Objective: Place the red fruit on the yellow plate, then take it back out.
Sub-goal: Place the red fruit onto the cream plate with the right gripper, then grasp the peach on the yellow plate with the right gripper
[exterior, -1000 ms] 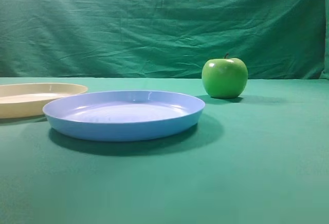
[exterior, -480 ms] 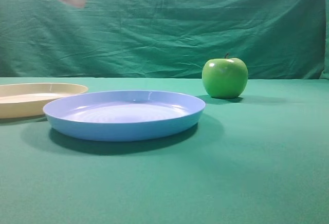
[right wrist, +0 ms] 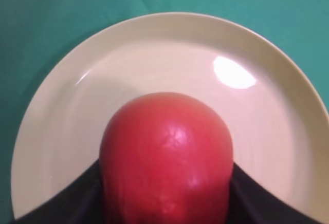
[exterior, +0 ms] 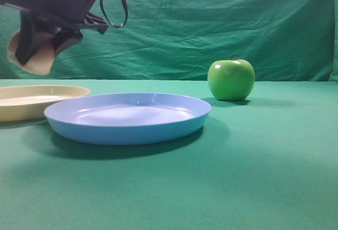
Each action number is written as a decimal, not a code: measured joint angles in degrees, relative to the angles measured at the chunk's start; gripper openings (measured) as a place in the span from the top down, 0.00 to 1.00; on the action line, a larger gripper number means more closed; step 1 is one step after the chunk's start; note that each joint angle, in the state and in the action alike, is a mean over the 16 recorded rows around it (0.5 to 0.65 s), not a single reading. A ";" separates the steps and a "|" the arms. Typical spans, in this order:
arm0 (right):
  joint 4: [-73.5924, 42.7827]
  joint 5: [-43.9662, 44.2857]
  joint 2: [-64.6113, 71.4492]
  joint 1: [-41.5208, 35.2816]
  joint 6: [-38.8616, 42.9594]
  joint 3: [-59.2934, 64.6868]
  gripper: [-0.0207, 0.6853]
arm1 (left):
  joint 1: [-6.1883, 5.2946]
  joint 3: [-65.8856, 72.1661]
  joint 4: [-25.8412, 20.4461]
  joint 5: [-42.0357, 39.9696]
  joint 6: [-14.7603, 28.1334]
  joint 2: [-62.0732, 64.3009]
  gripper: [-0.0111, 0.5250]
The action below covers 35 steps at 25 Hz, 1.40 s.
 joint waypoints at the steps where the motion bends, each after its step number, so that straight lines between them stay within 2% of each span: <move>1: 0.16 -0.14 0.16 -0.02 -0.45 -0.01 0.33 | 0.00 0.00 0.00 0.00 0.00 0.00 0.98; 7: 0.63 -0.04 -0.34 -0.52 -1.93 -0.01 0.12 | 0.00 0.00 0.00 0.00 0.00 0.00 0.98; 9: 0.58 0.62 -1.20 -0.85 -1.97 -0.01 0.10 | 0.00 0.00 0.00 0.00 0.00 0.00 0.98; 11: 0.52 1.67 -2.42 -1.31 -1.77 -0.01 0.13 | 0.00 0.00 0.00 0.00 0.00 0.00 0.98; 14: 0.43 3.80 -4.93 -2.25 -0.68 -0.01 0.25 | 0.00 0.00 0.00 0.00 0.00 0.00 0.98; 22: 0.04 11.36 -14.41 -5.83 6.46 -0.01 0.71 | 0.00 0.00 0.00 0.00 0.00 0.00 0.98; 26: -0.72 15.24 -19.79 -8.09 11.84 0.48 0.89 | 0.00 0.00 0.00 0.00 0.00 0.00 0.98; 29: -1.58 17.41 -24.05 -9.73 15.49 1.76 0.95 | 0.00 0.00 0.00 0.00 0.00 0.00 0.98; 35: -3.94 20.30 -33.32 -12.44 20.45 7.07 0.97 | 0.00 0.00 0.00 0.00 0.00 0.00 0.98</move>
